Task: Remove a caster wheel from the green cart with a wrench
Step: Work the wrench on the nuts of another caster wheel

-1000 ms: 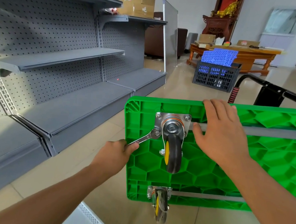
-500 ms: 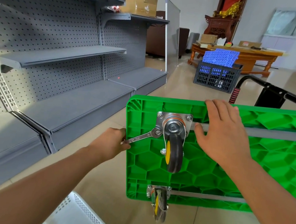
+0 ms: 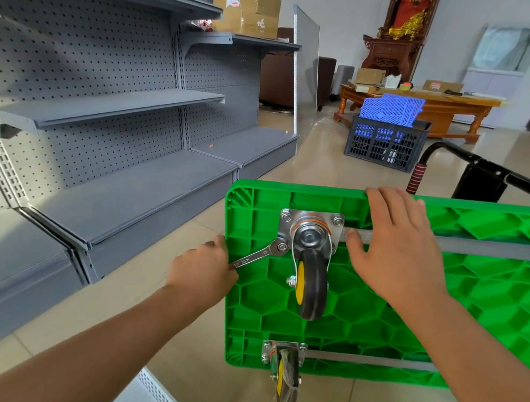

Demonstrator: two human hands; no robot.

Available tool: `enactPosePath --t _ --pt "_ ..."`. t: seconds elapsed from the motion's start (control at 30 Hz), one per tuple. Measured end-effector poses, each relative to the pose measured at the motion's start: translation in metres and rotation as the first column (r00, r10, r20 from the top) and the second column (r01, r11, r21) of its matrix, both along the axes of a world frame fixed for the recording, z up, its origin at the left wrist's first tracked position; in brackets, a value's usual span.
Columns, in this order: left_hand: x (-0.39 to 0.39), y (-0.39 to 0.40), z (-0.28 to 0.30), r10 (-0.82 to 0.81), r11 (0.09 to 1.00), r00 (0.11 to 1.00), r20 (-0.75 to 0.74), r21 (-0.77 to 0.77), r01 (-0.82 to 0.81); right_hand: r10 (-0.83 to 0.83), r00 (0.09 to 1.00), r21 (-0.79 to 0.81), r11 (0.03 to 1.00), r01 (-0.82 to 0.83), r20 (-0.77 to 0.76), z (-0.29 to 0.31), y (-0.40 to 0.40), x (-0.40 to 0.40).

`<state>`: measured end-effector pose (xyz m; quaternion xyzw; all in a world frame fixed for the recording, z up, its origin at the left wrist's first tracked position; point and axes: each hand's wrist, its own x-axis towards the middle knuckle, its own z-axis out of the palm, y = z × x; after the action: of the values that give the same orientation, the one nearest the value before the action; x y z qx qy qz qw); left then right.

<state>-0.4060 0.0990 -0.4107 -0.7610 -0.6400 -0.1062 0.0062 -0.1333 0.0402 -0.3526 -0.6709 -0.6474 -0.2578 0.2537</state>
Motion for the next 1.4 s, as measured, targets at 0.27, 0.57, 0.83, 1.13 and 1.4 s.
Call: enactPosePath --t 0.27,0.57,0.83,1.13,1.4 --pt "-0.01 0.014 -0.003 -0.084 0.989 0.983 0.166 -0.11 0.103 -0.001 1.0 -0.008 1.0 0.001 0.012 0.0 0.0 0.002" --pt "-0.024 0.029 0.008 -0.217 0.951 0.97 0.111 -0.202 0.236 -0.021 1.0 -0.016 1.0 0.021 0.014 -0.001 0.001 0.0" --pt "-0.032 0.033 0.01 -0.258 0.949 0.965 0.04 -0.178 0.261 -0.009 1.0 0.011 1.0 0.009 -0.006 -0.004 0.002 0.0" --pt "-0.026 -0.012 -0.008 -0.287 0.937 0.941 0.181 -0.149 0.315 -0.014 1.0 -0.043 0.999 0.013 -0.007 0.001 -0.001 0.0" --pt "-0.012 -0.035 -0.033 -0.011 0.969 0.858 0.514 -0.206 0.136 -0.024 1.0 -0.064 0.998 0.024 -0.005 0.003 -0.003 -0.002"
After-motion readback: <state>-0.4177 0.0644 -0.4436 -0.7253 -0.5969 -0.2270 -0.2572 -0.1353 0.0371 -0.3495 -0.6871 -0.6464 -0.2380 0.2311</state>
